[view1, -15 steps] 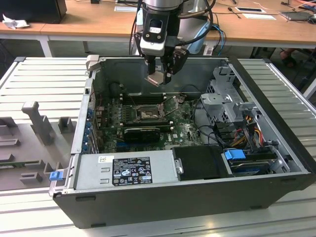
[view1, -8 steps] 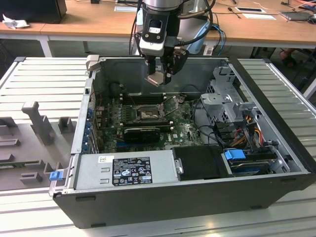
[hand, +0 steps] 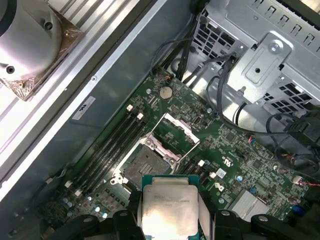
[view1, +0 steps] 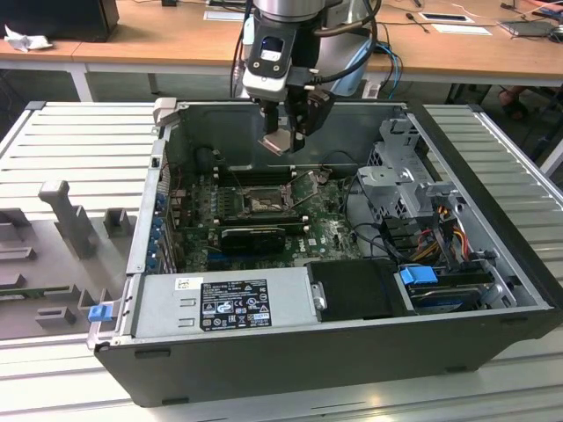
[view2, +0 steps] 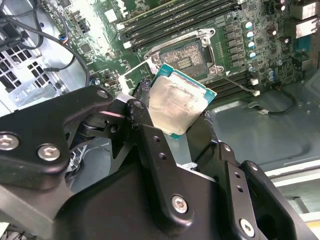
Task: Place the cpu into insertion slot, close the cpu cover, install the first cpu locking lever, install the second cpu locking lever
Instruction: 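Place the cpu into insertion slot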
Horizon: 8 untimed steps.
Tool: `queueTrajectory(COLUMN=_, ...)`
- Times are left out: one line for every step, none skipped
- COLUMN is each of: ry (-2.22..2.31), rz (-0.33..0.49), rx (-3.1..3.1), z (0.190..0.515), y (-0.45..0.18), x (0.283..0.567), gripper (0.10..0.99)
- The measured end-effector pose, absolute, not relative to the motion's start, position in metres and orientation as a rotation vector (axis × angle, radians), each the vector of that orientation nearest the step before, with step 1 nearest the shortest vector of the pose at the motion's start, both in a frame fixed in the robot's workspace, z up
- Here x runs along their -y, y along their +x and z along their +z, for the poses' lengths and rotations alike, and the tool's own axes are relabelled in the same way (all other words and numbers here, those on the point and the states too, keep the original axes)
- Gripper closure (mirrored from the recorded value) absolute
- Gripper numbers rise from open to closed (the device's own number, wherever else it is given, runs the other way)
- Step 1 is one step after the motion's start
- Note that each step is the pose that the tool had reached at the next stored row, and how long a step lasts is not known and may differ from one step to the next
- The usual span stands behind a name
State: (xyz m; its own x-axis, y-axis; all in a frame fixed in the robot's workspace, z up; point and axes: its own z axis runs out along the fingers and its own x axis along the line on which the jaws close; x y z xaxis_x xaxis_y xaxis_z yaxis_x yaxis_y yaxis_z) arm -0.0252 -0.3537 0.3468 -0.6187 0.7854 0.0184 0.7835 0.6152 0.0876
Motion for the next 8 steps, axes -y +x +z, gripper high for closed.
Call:
queueTrajectory(ry=1.365, rz=0.136, rx=-2.802, z=0.3468, y=-0.0255, x=0.3537, gripper=0.549)
queueTrajectory(ry=1.369, rz=0.136, rx=-2.8, z=0.3464, y=-0.0256, x=0.3537, gripper=0.549)
queueTrajectory(ry=1.372, rz=0.136, rx=-2.798, z=0.3459, y=-0.0257, x=0.3537, gripper=0.549)
queueTrajectory(ry=1.377, rz=0.136, rx=-2.796, z=0.3454, y=-0.0257, x=0.3537, gripper=0.549)
queueTrajectory(ry=1.378, rz=0.136, rx=-2.795, z=0.345, y=-0.0257, x=0.3537, gripper=0.549)
queueTrajectory(ry=1.379, rz=0.136, rx=-2.795, z=0.3446, y=-0.0257, x=0.3537, gripper=0.549)
queueTrajectory(ry=1.379, rz=0.136, rx=-2.795, z=0.3435, y=-0.0257, x=0.3537, gripper=0.549)
queueTrajectory(ry=1.379, rz=0.136, rx=-2.795, z=0.3426, y=-0.0257, x=0.3537, gripper=0.549)
